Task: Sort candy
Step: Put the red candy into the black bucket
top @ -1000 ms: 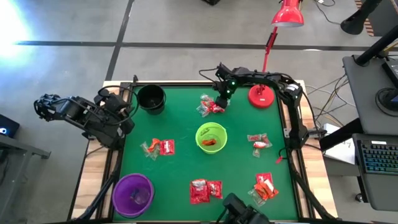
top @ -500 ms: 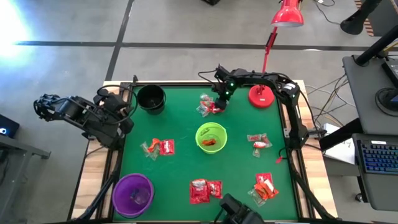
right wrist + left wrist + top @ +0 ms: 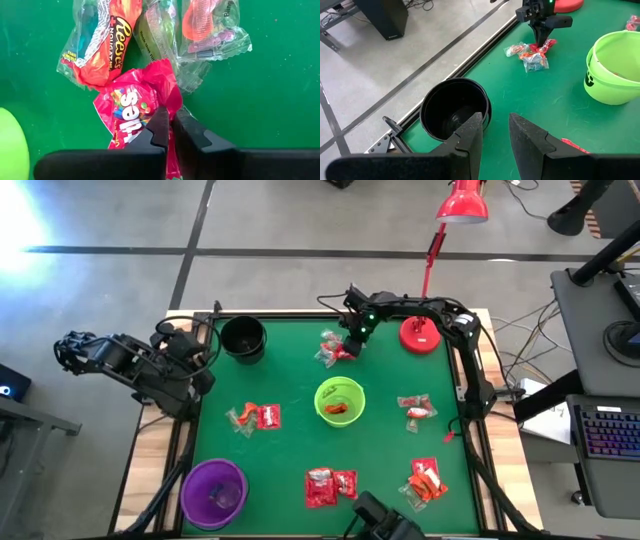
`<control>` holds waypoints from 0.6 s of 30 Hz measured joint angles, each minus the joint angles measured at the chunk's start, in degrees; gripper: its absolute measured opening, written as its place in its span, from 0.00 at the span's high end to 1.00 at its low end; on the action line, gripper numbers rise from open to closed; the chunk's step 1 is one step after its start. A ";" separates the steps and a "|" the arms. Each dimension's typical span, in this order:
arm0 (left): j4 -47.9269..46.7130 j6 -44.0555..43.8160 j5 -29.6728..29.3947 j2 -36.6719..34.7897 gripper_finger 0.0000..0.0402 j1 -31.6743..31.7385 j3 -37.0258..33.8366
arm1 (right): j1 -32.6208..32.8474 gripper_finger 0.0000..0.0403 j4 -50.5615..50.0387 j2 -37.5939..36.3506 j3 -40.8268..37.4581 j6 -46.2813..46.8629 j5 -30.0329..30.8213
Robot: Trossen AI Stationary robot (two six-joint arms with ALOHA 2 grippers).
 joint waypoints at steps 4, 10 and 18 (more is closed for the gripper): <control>-0.02 0.00 0.02 -0.24 0.80 0.00 0.00 | 0.08 0.98 -0.95 -1.05 0.43 0.44 -0.63; -0.04 0.03 0.02 -0.61 0.80 0.00 0.00 | 0.11 0.98 -2.08 -5.19 1.20 0.80 -0.28; -0.07 0.22 0.04 -0.82 0.80 -0.02 0.00 | 0.02 0.98 -2.73 -8.92 1.46 1.10 -0.95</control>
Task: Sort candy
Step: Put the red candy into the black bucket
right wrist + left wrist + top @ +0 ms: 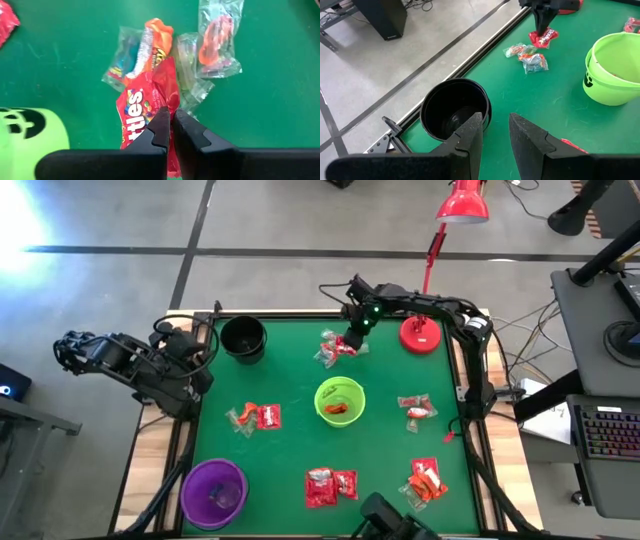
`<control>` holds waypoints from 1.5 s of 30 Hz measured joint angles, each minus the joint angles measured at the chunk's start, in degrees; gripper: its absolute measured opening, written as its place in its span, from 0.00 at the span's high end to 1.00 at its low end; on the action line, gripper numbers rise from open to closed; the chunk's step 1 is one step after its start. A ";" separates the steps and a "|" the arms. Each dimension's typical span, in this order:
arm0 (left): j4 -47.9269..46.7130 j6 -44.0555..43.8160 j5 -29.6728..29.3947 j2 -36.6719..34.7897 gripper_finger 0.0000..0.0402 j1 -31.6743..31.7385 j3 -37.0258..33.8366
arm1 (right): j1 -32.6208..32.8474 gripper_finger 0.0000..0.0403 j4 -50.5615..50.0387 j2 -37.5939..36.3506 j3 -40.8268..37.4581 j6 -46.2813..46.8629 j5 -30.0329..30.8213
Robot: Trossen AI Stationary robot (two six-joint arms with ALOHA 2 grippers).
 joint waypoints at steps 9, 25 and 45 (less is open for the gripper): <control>-0.04 0.00 0.02 -0.38 0.80 0.00 0.00 | 0.42 0.98 0.25 -3.63 0.07 1.97 -0.35; -0.36 -1.26 -5.64 -0.38 0.80 0.02 -0.92 | 1.22 0.98 1.85 -6.46 0.09 4.76 -0.60; 11.09 -13.79 -2.92 0.40 0.69 0.17 -4.69 | 3.24 0.98 10.82 -14.53 0.11 5.27 -4.15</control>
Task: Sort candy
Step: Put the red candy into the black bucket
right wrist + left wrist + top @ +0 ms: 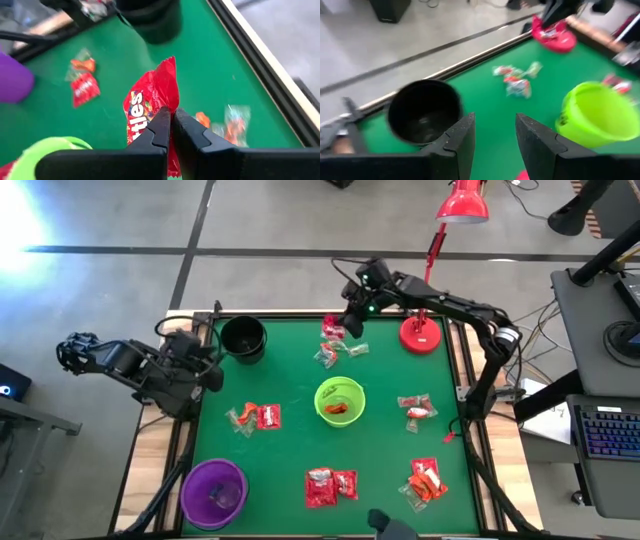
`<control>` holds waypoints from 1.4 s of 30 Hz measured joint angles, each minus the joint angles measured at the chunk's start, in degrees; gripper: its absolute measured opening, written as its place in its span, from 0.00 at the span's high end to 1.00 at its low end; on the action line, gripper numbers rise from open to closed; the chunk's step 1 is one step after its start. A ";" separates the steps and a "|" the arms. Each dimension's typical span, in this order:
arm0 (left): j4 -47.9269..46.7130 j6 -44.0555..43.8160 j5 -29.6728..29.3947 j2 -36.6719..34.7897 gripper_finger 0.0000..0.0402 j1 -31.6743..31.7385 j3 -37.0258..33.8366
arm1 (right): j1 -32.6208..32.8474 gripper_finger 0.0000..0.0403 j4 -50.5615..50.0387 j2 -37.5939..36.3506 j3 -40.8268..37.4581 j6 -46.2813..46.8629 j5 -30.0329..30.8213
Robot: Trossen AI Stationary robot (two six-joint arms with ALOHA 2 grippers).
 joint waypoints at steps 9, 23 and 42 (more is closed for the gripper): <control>18.25 0.64 0.71 -0.86 0.73 0.11 -5.00 | 2.31 0.98 6.07 -1.63 0.02 0.46 -1.40; 53.58 11.36 13.26 2.66 0.76 10.98 -19.79 | 6.87 0.98 12.39 -1.75 0.04 1.29 -2.73; 72.63 19.07 35.36 9.66 0.76 31.73 -20.66 | 8.93 0.98 19.46 -1.75 0.04 3.37 -2.71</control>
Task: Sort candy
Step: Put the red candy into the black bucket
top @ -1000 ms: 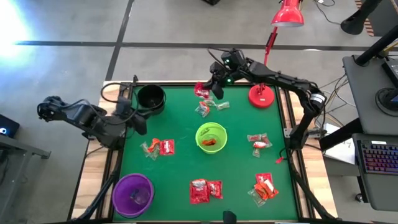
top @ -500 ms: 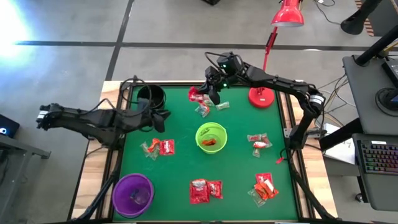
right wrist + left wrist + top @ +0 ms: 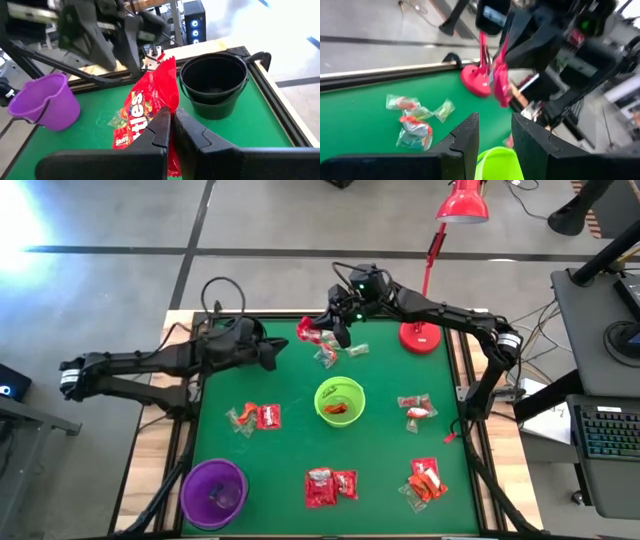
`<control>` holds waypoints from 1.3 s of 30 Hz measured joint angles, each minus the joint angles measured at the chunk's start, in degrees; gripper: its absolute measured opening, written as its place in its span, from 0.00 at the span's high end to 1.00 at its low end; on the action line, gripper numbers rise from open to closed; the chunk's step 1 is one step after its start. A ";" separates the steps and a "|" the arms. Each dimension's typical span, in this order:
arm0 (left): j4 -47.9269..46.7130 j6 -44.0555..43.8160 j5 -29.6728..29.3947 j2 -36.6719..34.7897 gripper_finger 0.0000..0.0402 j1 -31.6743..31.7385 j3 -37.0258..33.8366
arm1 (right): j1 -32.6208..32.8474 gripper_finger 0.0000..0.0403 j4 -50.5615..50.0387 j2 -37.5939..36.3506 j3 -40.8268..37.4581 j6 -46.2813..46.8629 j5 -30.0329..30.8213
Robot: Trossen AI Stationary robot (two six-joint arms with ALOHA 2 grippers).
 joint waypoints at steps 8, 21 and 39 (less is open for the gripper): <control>0.67 5.91 7.01 6.41 0.76 3.20 5.06 | 0.25 0.98 -0.01 0.00 0.00 0.38 -0.02; -3.69 7.69 10.09 8.90 0.76 6.16 9.60 | 0.25 0.98 -0.32 0.00 0.00 0.38 -0.12; -0.34 10.82 12.95 13.38 0.89 8.71 9.51 | 0.20 0.98 -0.50 0.00 0.00 1.49 -1.99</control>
